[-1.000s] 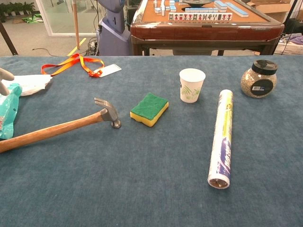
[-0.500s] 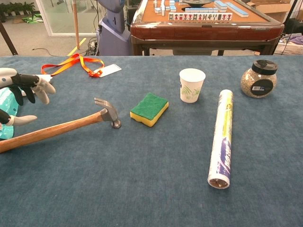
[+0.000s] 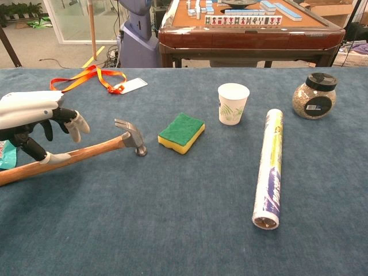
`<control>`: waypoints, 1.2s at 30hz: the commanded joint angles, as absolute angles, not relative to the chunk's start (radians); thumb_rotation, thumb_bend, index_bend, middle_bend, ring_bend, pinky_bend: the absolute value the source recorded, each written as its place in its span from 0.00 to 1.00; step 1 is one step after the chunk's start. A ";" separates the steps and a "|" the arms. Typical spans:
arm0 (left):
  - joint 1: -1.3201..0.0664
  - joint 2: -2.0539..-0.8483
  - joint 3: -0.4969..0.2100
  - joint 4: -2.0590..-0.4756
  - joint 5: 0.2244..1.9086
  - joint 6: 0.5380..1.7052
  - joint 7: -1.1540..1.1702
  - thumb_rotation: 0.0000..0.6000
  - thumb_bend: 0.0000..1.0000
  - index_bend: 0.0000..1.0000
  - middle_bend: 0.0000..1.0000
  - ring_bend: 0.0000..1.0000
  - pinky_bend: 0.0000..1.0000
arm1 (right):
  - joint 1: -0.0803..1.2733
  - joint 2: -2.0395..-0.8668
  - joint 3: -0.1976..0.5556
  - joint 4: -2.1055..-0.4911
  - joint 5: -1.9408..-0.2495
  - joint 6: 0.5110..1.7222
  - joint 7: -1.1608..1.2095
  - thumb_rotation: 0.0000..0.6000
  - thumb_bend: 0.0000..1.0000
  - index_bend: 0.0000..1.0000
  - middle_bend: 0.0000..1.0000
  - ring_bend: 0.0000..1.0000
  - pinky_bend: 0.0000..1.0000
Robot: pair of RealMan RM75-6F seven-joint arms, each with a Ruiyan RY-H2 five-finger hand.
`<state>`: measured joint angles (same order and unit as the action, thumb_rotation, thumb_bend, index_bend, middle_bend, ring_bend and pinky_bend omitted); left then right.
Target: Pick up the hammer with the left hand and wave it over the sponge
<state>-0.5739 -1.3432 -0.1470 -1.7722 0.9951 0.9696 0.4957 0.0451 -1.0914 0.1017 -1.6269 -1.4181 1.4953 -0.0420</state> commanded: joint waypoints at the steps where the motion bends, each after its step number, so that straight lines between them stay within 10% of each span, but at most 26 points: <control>1: -0.609 -1.374 -0.151 -1.771 0.931 0.974 0.540 1.00 0.27 0.26 0.31 0.23 0.32 | 0.044 -1.090 0.102 -1.627 -1.418 1.497 -0.039 1.00 0.18 0.36 0.41 0.31 0.33; 36: -0.757 -1.453 -0.125 -1.730 0.639 1.017 0.619 1.00 0.27 0.33 0.32 0.23 0.32 | 0.039 -1.075 0.098 -1.631 -1.419 1.490 -0.015 1.00 0.18 0.36 0.41 0.31 0.33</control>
<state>-0.7560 -1.4521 -0.1260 -1.7312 0.6390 1.0156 0.6207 0.0391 -1.0747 0.0984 -1.6315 -1.4193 1.4902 -0.0153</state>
